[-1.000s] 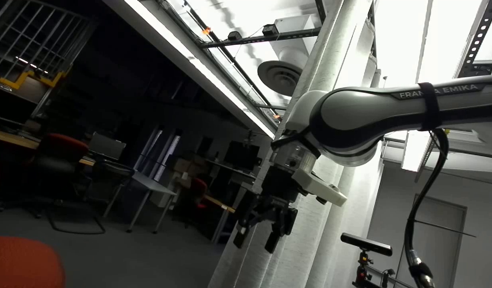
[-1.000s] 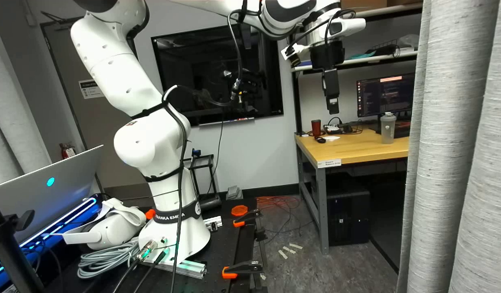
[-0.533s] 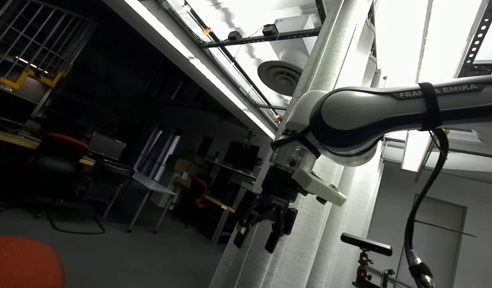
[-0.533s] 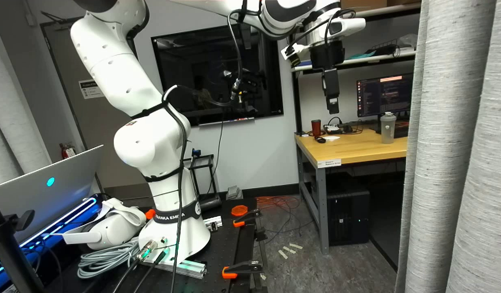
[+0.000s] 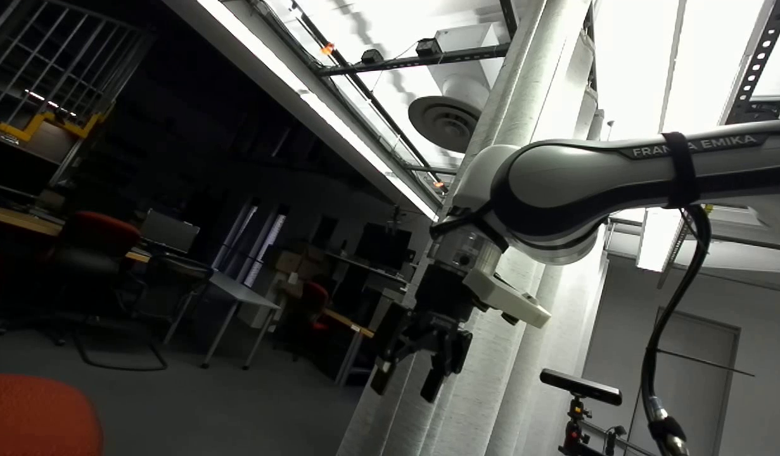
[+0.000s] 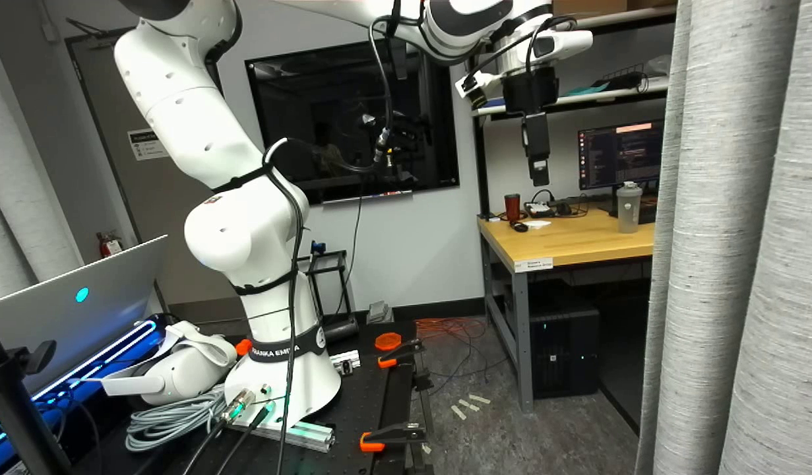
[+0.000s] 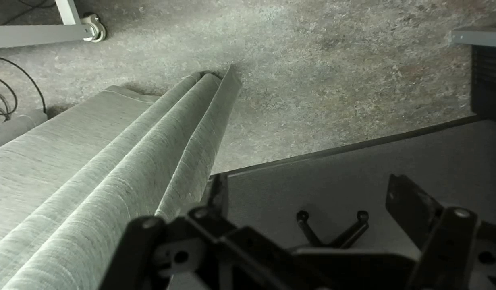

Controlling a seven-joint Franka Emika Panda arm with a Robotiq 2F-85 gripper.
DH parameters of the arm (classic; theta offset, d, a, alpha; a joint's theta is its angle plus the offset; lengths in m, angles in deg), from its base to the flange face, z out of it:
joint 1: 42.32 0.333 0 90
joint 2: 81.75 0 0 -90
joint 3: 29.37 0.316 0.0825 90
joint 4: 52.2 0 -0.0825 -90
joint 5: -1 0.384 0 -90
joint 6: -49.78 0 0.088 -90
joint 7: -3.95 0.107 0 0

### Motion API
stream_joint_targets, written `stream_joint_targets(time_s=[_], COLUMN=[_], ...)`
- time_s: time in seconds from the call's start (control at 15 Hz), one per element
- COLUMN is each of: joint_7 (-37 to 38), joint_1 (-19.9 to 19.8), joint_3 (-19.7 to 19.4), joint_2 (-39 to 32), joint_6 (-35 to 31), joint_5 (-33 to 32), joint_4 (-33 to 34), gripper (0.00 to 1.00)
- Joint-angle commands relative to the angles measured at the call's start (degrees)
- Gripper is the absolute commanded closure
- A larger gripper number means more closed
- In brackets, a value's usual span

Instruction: Move the curtain to the left

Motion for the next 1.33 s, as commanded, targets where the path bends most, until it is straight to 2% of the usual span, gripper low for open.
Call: stream_joint_targets(time_s=[0.0,0.67,1.27], joint_7=[0.3,1.0,-6.7], joint_1=[0.5,0.7,-0.6], joint_3=[-0.7,-1.3,-6.5], joint_2=[-2.3,-9.2,-11.2], joint_6=[1.0,-4.8,-3.3], joint_5=[-1.2,-0.8,-1.5], joint_4=[2.0,2.7,5.3], gripper=[0.00,0.00,0.00])
